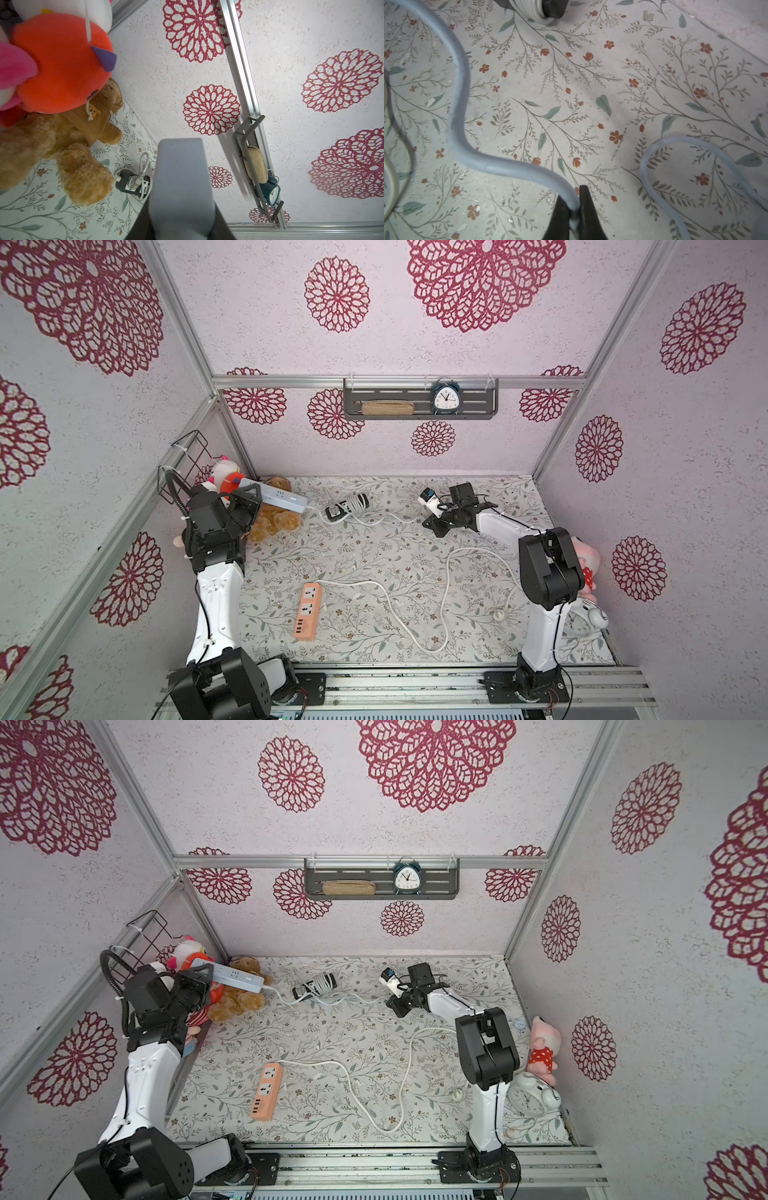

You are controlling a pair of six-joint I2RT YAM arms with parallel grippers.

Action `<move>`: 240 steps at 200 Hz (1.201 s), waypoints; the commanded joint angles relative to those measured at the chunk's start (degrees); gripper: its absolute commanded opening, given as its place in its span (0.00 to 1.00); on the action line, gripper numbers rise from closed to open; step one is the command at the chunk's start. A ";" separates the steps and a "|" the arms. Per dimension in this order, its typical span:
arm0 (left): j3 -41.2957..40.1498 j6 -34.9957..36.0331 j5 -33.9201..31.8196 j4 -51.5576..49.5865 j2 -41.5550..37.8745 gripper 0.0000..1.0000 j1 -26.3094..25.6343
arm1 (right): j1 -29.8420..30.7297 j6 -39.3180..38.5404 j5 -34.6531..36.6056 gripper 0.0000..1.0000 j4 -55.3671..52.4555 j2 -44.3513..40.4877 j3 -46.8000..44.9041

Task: Unwrap the cord wrapped around the power strip
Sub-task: Unwrap the power cord from the power strip.

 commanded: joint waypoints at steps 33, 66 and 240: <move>-0.73 3.44 6.63 -1.62 -0.56 0.00 7.95 | -6.62 2.75 5.07 0.00 -0.15 1.55 2.15; -0.81 4.37 11.04 -2.11 0.60 0.00 10.82 | -9.69 4.42 3.30 0.00 -0.17 3.71 4.54; -5.07 3.65 2.09 -1.35 -2.78 0.00 -6.63 | -8.26 5.49 -12.11 0.62 -19.88 -0.79 10.68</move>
